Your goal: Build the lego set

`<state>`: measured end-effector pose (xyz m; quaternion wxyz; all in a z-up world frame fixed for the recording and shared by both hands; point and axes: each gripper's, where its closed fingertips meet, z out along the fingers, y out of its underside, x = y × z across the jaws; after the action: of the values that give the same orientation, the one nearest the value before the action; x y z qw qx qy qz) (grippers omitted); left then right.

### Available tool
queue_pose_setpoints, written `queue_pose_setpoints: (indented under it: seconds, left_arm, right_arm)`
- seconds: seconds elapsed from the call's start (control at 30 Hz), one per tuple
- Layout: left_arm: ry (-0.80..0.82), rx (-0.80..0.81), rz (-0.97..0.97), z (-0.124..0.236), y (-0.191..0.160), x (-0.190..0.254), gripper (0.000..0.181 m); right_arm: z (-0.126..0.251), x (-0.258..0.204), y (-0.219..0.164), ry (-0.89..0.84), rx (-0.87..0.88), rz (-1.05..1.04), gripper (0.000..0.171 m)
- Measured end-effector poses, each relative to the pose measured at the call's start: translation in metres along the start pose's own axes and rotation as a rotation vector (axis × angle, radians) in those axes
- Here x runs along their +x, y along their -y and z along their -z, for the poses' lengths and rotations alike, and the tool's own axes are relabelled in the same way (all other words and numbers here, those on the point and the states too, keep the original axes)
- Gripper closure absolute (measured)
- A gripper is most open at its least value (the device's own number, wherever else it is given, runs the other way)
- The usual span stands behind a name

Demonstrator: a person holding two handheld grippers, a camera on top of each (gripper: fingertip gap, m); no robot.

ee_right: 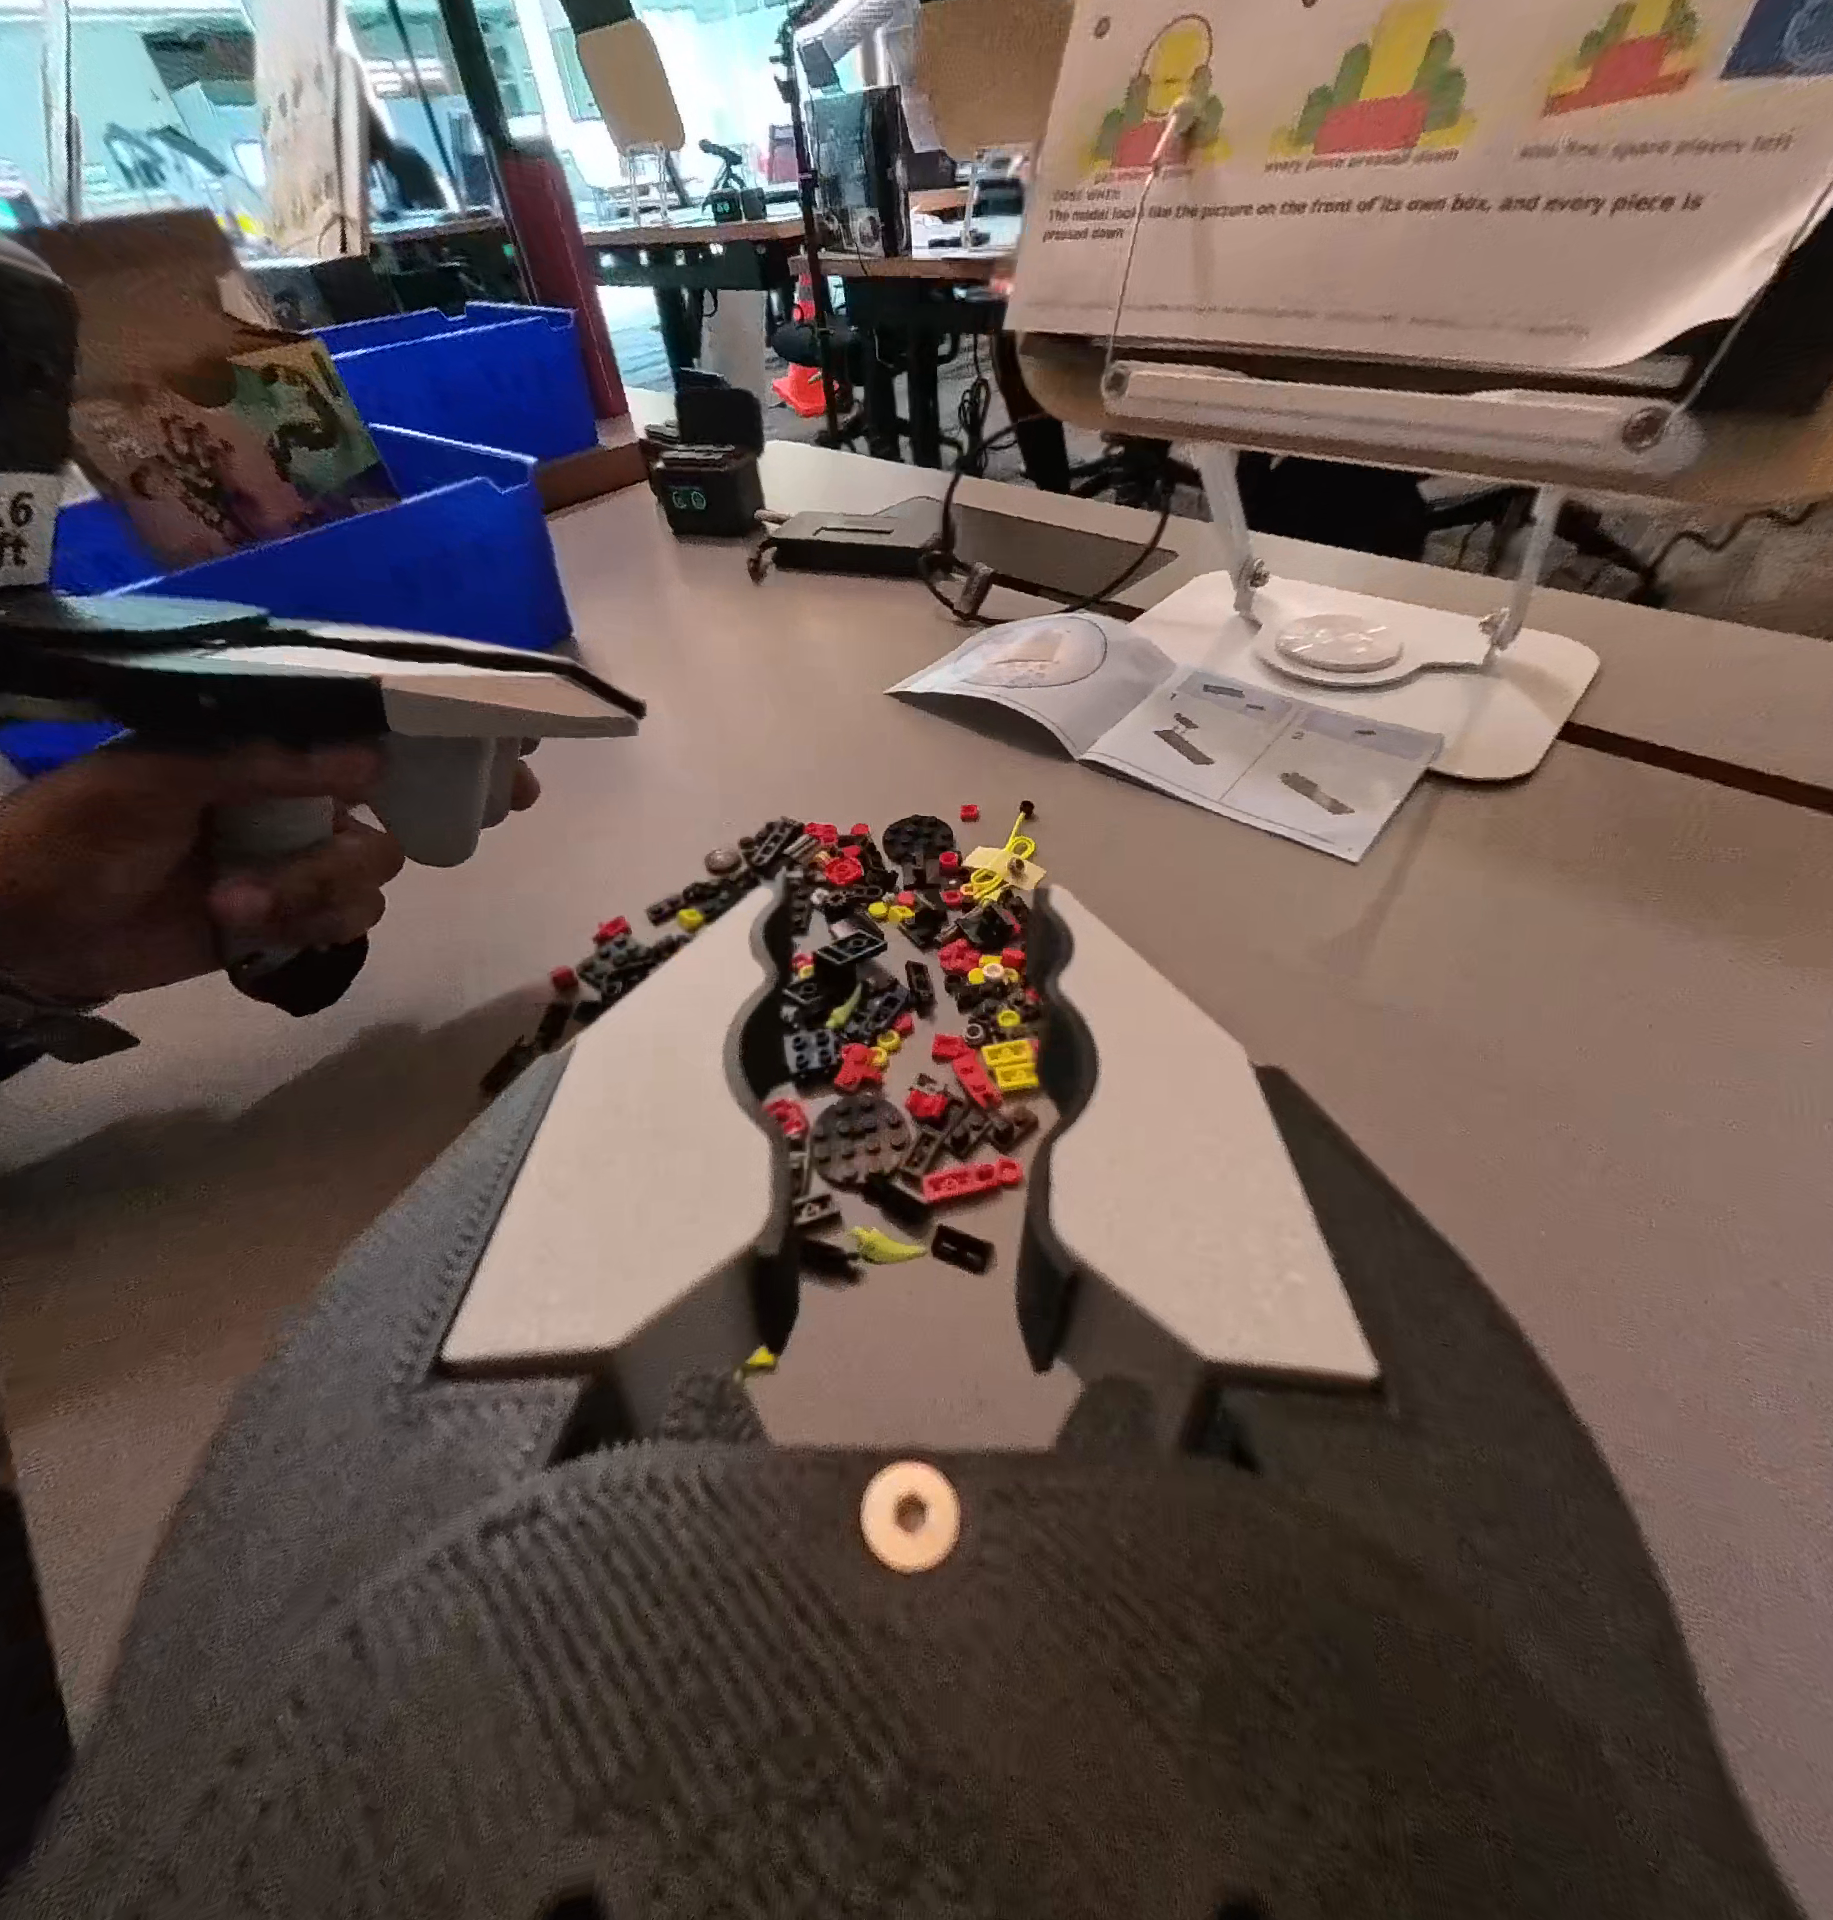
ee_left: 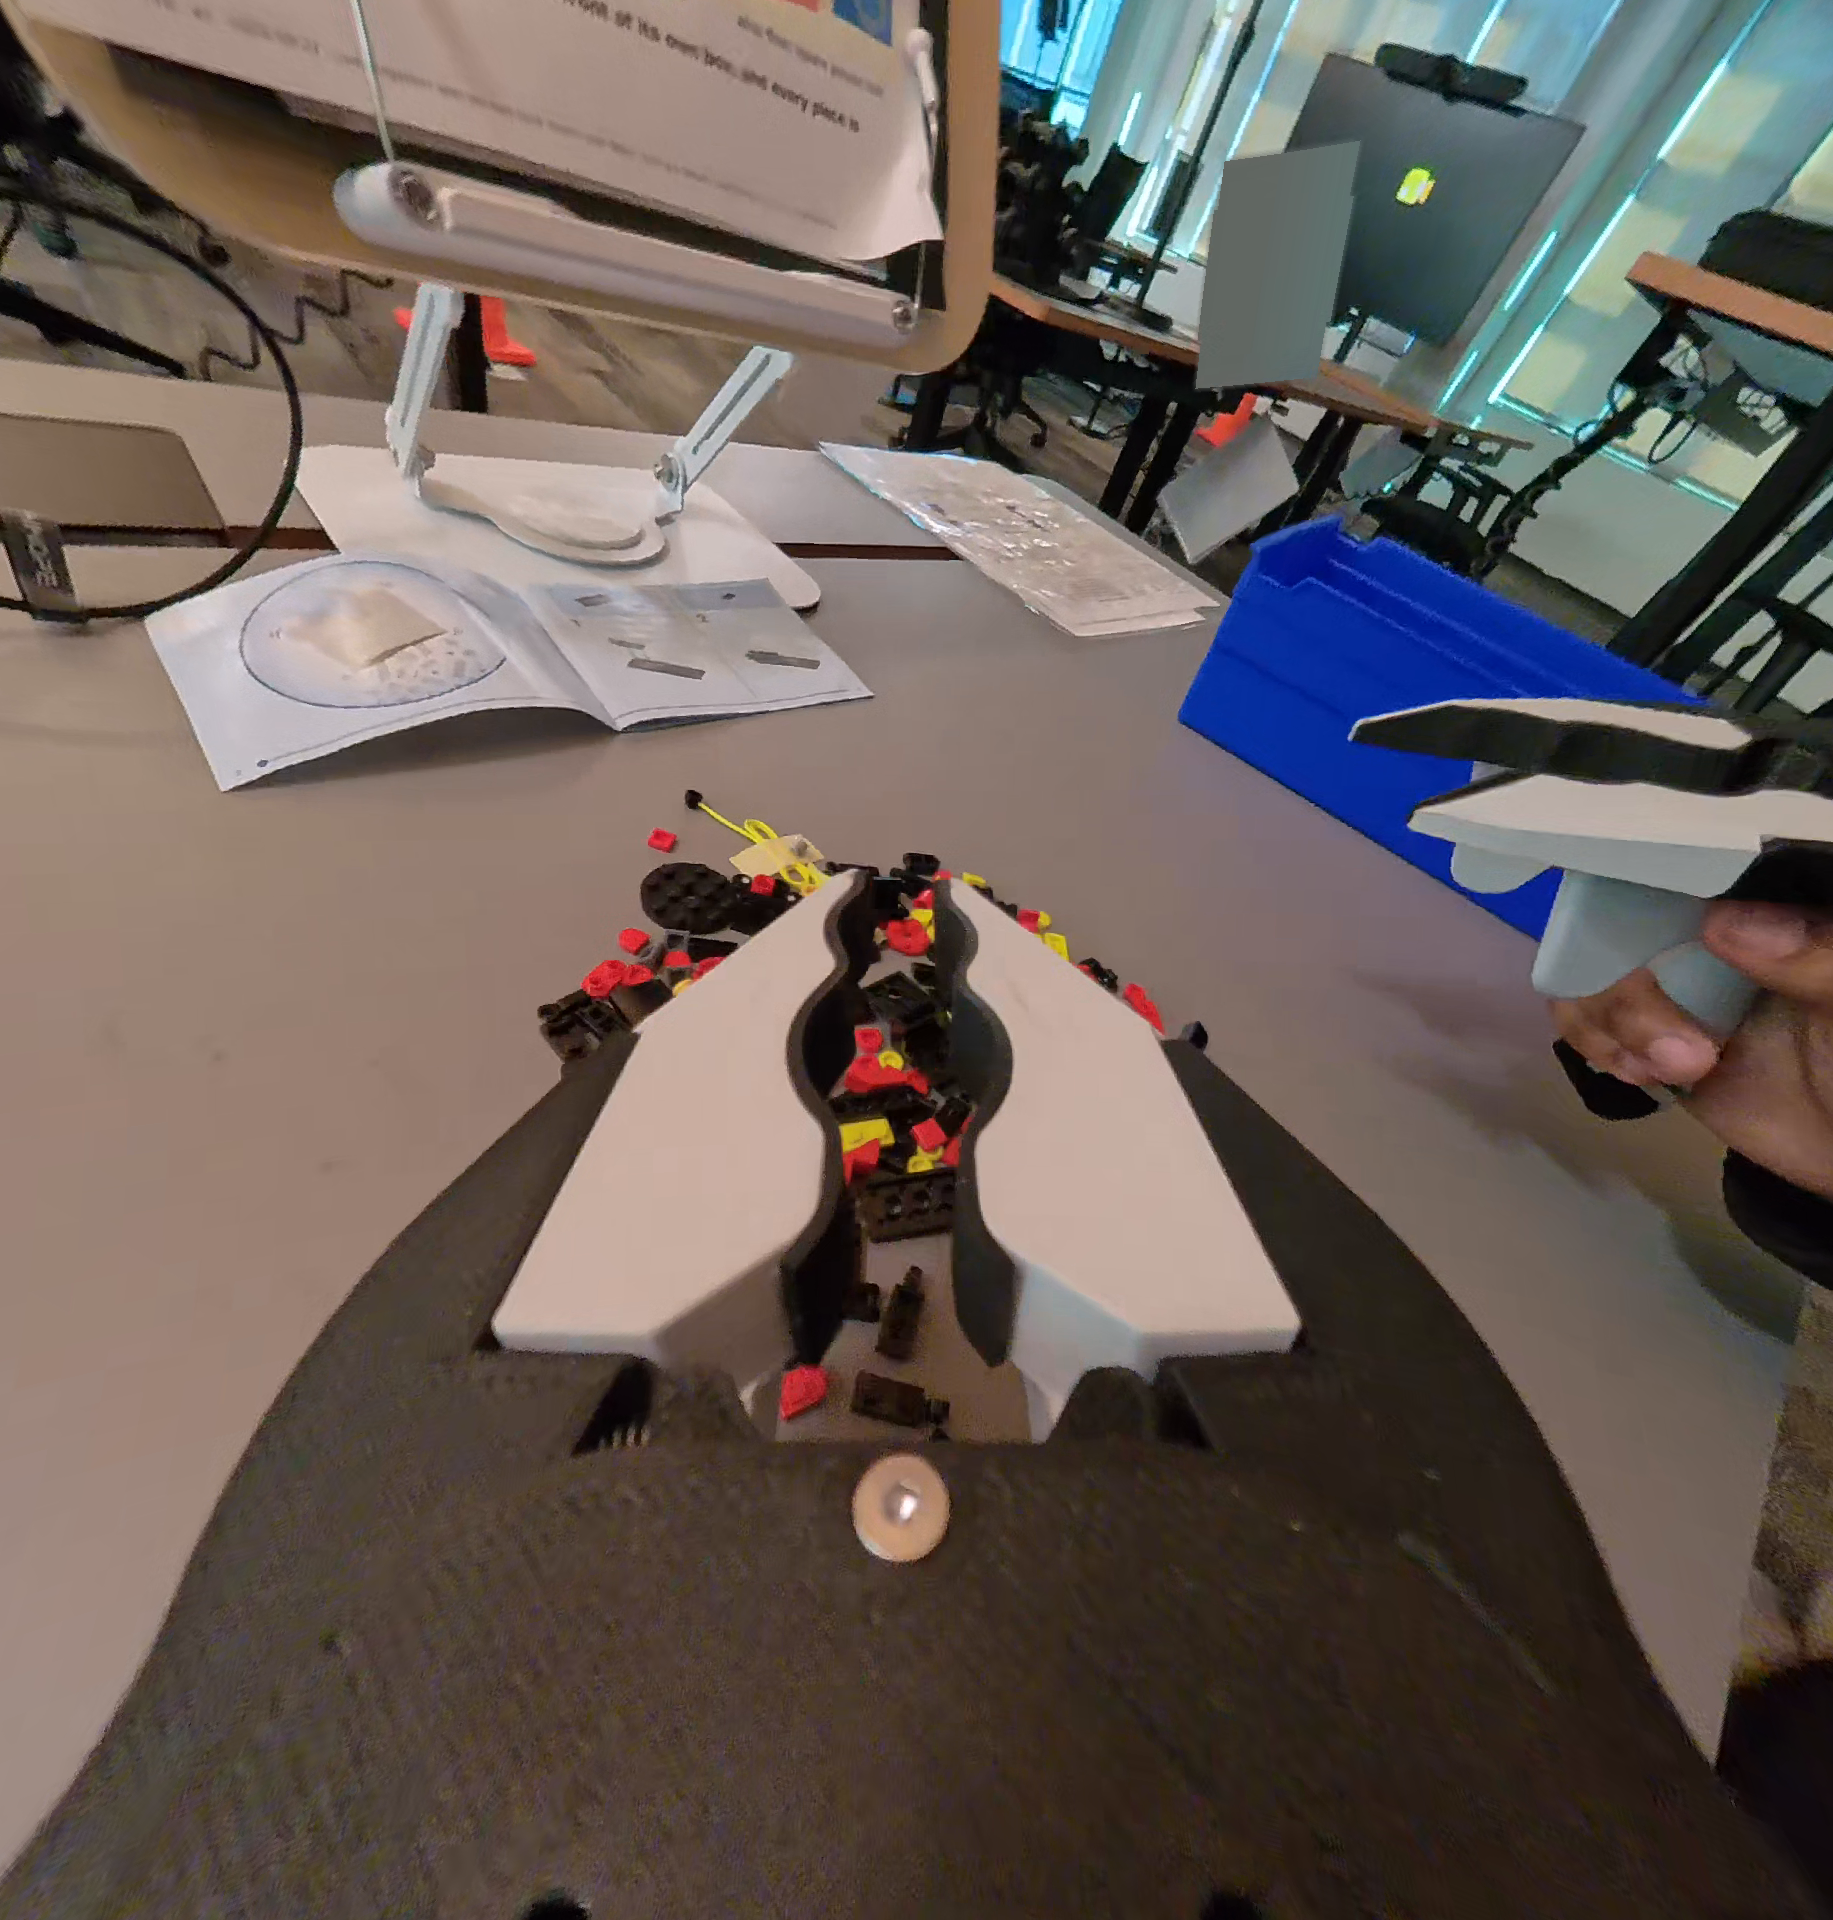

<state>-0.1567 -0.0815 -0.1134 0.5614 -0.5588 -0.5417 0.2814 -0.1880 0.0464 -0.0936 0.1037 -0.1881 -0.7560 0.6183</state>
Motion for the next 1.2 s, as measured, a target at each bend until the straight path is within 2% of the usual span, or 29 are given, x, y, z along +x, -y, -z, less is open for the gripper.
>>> queue_pose_setpoints:
  seconds: [0.2,0.37,0.6,0.63,0.73,0.83,0.93,1.03,1.2]
  left_arm:
    - [0.058,-0.051,-0.178,0.003,-0.014,0.010,0.173]
    - [0.037,-0.036,-0.145,0.006,-0.014,0.014,0.174]
    - [0.001,-0.071,-0.133,-0.002,-0.021,0.018,0.172]
    - [0.002,-0.074,-0.136,-0.005,-0.021,0.017,0.172]
    - [0.032,-0.087,-0.172,-0.016,-0.022,0.006,0.176]
    - [0.076,-0.073,-0.251,-0.028,-0.010,-0.005,0.179]
    - [0.080,-0.043,-0.281,-0.040,0.001,-0.010,0.180]
    - [0.083,-0.051,-0.272,-0.046,0.003,-0.015,0.180]
    - [0.074,-0.056,-0.276,-0.047,0.001,-0.010,0.180]
  right_arm:
    - [-0.001,-0.025,-0.005,0.005,-0.017,0.081,0.127]
    - [-0.001,-0.028,-0.007,-0.025,-0.008,0.173,0.130]
    - [-0.013,-0.030,-0.022,0.017,-0.066,0.153,0.114]
    - [-0.015,-0.027,-0.025,0.019,-0.071,0.155,0.116]
    - [-0.020,-0.018,-0.030,0.025,-0.106,0.217,0.138]
    - [-0.028,-0.011,-0.021,-0.011,-0.086,0.349,0.143]
    - [-0.039,-0.006,-0.009,-0.053,-0.003,0.438,0.137]
    - [-0.045,0.003,-0.011,-0.099,-0.022,0.511,0.125]
    - [-0.039,0.004,-0.003,-0.114,0.031,0.451,0.124]
